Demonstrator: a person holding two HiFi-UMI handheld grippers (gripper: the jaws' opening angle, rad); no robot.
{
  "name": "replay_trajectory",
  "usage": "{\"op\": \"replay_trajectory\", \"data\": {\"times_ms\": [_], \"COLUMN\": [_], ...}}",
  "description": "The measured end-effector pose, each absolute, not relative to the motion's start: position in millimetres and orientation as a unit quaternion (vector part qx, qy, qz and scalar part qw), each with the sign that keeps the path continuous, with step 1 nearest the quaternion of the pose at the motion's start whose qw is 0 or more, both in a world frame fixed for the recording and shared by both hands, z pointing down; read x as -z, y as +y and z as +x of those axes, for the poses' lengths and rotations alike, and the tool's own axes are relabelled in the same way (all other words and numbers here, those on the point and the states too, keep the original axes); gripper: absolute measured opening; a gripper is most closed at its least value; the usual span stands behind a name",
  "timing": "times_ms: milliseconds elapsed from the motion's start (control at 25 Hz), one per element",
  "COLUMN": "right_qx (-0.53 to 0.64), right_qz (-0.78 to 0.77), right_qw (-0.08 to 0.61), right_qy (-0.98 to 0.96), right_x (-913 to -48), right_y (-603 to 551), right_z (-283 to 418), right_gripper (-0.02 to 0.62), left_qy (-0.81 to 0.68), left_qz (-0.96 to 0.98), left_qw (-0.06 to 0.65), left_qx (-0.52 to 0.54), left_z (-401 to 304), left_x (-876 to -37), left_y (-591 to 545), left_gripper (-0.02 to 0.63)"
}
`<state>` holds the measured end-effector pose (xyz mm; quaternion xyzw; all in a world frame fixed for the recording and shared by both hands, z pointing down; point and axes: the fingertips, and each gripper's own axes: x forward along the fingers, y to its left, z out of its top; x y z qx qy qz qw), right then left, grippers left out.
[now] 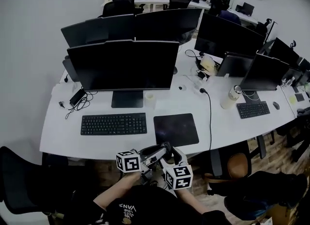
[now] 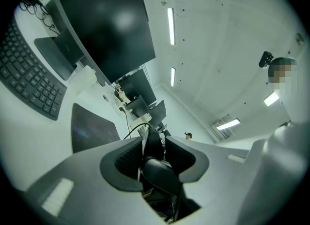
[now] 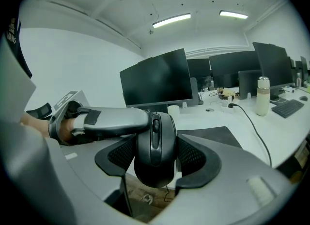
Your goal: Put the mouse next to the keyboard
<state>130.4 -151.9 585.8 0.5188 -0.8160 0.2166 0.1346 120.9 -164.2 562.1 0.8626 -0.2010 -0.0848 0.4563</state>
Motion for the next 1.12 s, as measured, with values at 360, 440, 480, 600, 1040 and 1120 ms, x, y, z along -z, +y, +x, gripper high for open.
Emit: {"op": "replay_trajectory", "data": {"times_ms": [360,440,480,600,1040,1120], "right_qx": [-0.215,-0.214,-0.213,-0.211,-0.229,-0.231], "right_qz": [0.539,0.548,0.553,0.562,0.570,0.578], "right_qw": [0.138,0.138,0.139,0.142,0.162,0.168], "right_qy": [-0.802,-0.797,-0.794,-0.787,-0.772,-0.764], "right_x": [-583.4,-582.7,-582.5,-584.0,-611.9,-619.1], "right_y": [-207.7,-223.1,-230.5,-250.0,-301.8,-311.3], "right_z": [140.4,143.9,146.5,150.2,147.7,155.1], "right_gripper": [0.270,0.270,0.270,0.270,0.270,0.270], "left_qy": [-0.176,-0.167,-0.164,-0.158,-0.193,-0.202], "left_qz": [0.864,0.867,0.867,0.869,0.859,0.857], "left_qw": [0.465,0.464,0.464,0.463,0.471,0.471], "left_qx": [0.081,0.076,0.076,0.071,0.053,0.047], "left_z": [130.2,132.3,133.7,135.0,106.6,98.8], "left_x": [-560.6,-560.8,-561.1,-562.6,-592.9,-599.5], "left_y": [-219.7,-234.9,-242.1,-260.5,-306.2,-310.5], "left_gripper": [0.127,0.129,0.129,0.129,0.140,0.140]}}
